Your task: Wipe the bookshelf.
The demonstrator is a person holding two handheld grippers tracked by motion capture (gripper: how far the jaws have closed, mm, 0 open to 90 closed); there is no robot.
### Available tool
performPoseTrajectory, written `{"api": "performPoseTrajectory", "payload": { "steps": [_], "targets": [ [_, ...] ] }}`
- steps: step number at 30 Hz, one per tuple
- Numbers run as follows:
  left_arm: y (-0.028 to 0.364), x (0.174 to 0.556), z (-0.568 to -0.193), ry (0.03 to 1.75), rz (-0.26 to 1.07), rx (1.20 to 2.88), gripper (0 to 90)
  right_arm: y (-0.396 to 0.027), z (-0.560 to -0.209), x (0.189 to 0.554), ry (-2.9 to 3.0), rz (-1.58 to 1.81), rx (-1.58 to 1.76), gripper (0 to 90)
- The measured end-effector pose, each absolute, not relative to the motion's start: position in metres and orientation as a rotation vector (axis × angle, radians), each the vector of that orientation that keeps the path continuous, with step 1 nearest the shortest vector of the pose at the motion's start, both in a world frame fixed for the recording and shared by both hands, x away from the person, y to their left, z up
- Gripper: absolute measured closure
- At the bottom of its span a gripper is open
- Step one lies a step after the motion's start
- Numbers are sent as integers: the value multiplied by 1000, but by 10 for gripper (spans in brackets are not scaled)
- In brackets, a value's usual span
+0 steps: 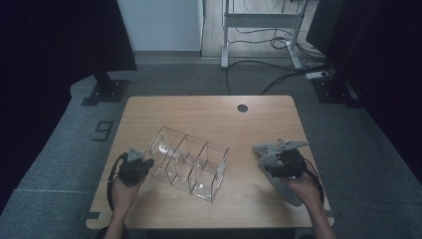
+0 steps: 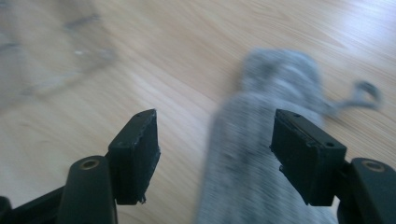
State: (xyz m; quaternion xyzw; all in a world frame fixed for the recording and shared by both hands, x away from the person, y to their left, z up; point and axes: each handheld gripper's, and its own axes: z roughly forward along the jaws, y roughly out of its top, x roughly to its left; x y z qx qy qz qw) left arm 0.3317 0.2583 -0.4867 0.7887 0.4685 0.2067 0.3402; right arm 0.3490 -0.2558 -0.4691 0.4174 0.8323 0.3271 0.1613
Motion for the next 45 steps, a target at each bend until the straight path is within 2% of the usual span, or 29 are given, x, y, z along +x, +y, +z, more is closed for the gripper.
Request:
{"api": "performPoseTrajectory", "payload": {
  "steps": [11, 13, 14, 17, 20, 24, 26, 33, 36, 45],
  "targets": [
    [259, 332, -488, 1197, 554, 2055, 860, -265, -501, 367, 2368, 800, 1314, 309],
    [260, 333, -488, 1192, 547, 2053, 854, -264, -506, 370, 2378, 770, 1315, 347],
    [260, 333, -488, 1190, 540, 2053, 849, -264, -509, 371, 2388, 764, 1316, 406],
    [261, 334, -489, 1179, 512, 2051, 789, -263, -513, 371, 2391, 720, 1286, 493],
    [259, 334, -489, 1169, 517, 2048, 716, -263, -518, 374, 2397, 685, 1319, 526],
    [257, 335, -489, 1172, 535, 2044, 682, -261, -522, 376, 2414, 654, 1335, 540],
    [257, 336, -489, 1177, 533, 2042, 690, -260, -522, 376, 2420, 653, 1333, 578],
    [260, 337, -486, 1173, 536, 2046, 826, -267, -518, 375, 2440, 728, 1366, 686],
    [262, 338, -486, 1175, 509, 2028, 843, -269, -511, 369, 2438, 805, 1341, 691],
    [260, 337, -486, 1160, 550, 2055, 847, -255, -490, 350, 2455, 921, 1202, 689]
  ]
}}
